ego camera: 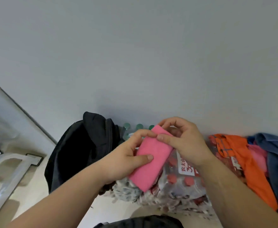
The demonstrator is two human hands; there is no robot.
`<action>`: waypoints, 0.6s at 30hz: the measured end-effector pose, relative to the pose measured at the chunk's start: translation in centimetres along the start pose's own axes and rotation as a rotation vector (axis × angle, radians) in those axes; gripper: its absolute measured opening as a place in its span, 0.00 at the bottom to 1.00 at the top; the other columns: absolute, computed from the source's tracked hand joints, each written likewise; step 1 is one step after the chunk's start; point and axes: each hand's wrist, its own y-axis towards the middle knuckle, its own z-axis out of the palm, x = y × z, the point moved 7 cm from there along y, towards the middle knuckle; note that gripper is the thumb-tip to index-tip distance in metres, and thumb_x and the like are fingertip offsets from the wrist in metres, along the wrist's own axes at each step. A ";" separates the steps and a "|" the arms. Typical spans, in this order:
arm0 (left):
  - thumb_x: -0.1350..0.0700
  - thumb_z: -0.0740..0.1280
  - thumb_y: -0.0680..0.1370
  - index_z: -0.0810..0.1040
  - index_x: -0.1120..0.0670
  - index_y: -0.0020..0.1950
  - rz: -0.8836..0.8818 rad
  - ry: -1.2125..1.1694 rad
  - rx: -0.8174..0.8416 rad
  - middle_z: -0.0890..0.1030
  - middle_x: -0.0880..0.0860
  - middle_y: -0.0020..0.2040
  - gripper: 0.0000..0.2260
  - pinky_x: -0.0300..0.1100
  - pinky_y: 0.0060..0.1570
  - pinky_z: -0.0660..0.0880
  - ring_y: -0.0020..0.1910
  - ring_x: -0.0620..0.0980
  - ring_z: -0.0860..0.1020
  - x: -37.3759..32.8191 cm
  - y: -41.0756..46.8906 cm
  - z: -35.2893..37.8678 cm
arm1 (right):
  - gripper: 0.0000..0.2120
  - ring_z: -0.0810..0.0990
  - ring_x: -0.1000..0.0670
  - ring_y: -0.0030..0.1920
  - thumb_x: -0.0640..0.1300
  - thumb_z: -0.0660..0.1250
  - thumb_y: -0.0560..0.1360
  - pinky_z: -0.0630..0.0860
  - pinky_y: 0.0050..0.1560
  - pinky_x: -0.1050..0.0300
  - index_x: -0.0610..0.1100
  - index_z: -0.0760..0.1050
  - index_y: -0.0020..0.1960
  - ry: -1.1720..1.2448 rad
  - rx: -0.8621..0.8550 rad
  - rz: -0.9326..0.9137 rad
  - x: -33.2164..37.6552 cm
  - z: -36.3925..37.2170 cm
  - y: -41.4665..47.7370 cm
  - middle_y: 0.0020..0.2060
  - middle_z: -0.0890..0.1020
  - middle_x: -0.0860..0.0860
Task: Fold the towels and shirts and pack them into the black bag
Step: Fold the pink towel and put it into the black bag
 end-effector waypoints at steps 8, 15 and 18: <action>0.59 0.72 0.75 0.72 0.42 0.67 0.065 0.180 -0.169 0.78 0.46 0.59 0.23 0.60 0.56 0.78 0.55 0.56 0.78 -2.2 -9.1 -12.7 | 0.07 0.83 0.51 0.53 0.39 0.75 0.74 0.79 0.57 0.52 0.43 0.80 0.51 -0.214 0.078 -0.013 1.7 14.8 3.1 0.50 0.85 0.51; 0.61 0.68 0.79 0.79 0.39 0.61 -0.065 0.122 -0.603 0.79 0.38 0.57 0.18 0.30 0.43 0.73 0.47 0.35 0.78 3.6 -14.7 -24.0 | 0.27 0.45 0.48 0.80 0.65 0.62 0.76 0.42 0.78 0.38 0.61 0.67 0.74 -1.204 0.479 -0.208 -4.0 23.6 4.5 0.77 0.61 0.61; 0.60 0.69 0.79 0.79 0.38 0.62 -0.168 0.218 -0.642 0.76 0.41 0.63 0.18 0.27 0.46 0.71 0.53 0.34 0.76 8.3 -14.6 -26.4 | 0.33 0.31 0.45 0.79 0.65 0.66 0.75 0.30 0.73 0.32 0.61 0.62 0.77 -1.435 0.613 -0.191 -6.5 24.4 4.8 0.80 0.52 0.59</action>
